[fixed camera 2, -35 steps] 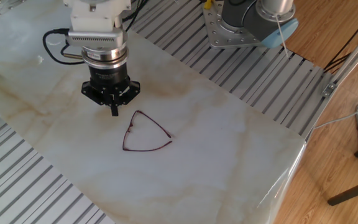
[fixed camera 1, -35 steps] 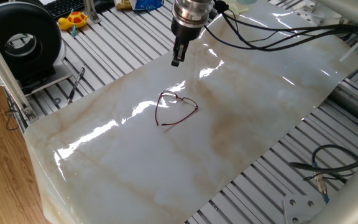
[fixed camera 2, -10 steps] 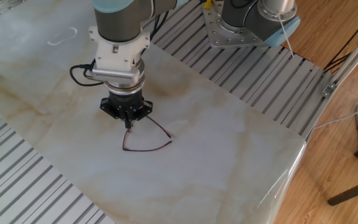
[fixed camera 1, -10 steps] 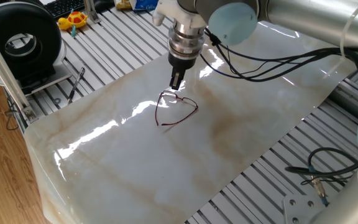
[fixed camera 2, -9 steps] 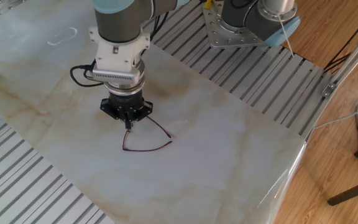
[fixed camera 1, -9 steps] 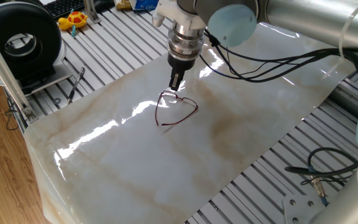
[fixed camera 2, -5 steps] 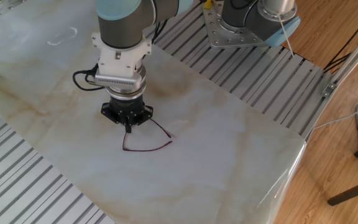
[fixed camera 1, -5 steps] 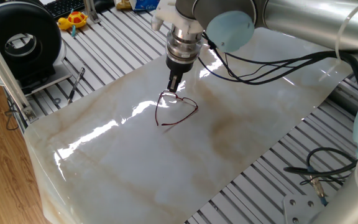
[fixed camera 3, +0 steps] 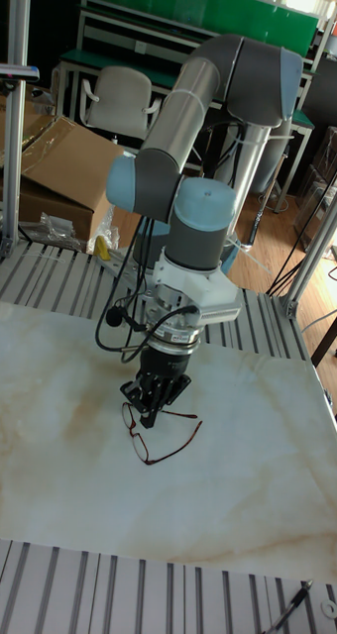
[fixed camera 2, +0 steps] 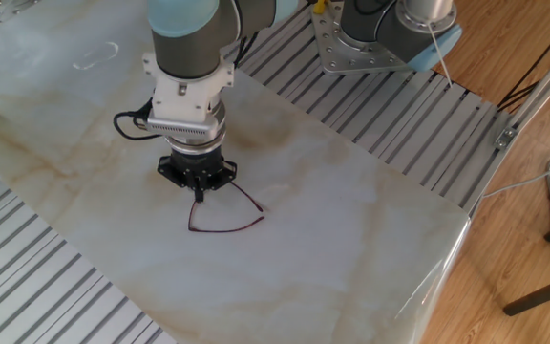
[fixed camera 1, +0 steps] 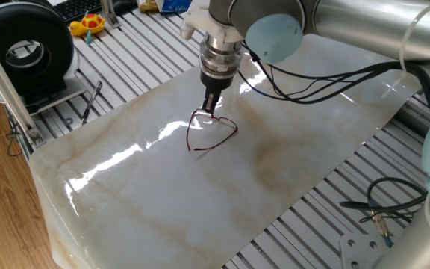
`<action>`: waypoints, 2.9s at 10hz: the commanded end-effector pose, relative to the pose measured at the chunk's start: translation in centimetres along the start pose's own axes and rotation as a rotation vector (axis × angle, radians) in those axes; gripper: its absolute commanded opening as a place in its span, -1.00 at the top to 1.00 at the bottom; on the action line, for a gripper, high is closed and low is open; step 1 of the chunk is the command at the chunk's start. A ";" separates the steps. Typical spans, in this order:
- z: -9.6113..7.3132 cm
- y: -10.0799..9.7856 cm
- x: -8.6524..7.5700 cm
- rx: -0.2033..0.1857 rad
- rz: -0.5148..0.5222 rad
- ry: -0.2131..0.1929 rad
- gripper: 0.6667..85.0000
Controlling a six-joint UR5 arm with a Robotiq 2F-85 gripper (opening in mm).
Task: Unfold the leg of the glasses (with one hand)
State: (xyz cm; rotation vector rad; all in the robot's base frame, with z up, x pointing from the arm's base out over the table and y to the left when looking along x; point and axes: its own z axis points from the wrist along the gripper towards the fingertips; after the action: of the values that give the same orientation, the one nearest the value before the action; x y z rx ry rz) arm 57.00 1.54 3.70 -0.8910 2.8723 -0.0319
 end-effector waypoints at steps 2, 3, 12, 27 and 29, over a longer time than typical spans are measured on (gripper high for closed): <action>1.8 -0.1 -0.9 0.005 0.007 -0.017 0.98; 2.1 -0.1 -1.2 0.009 0.001 -0.026 0.98; 0.9 -1.3 -0.9 -0.012 -0.034 -0.040 0.98; 1.9 -0.4 -1.7 -0.013 -0.029 -0.054 0.98; 1.9 -0.5 -1.7 -0.013 -0.031 -0.054 0.98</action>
State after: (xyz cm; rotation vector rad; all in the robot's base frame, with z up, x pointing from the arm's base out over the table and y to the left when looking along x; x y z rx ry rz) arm 58.73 2.11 2.05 -0.9352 2.8146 -0.0028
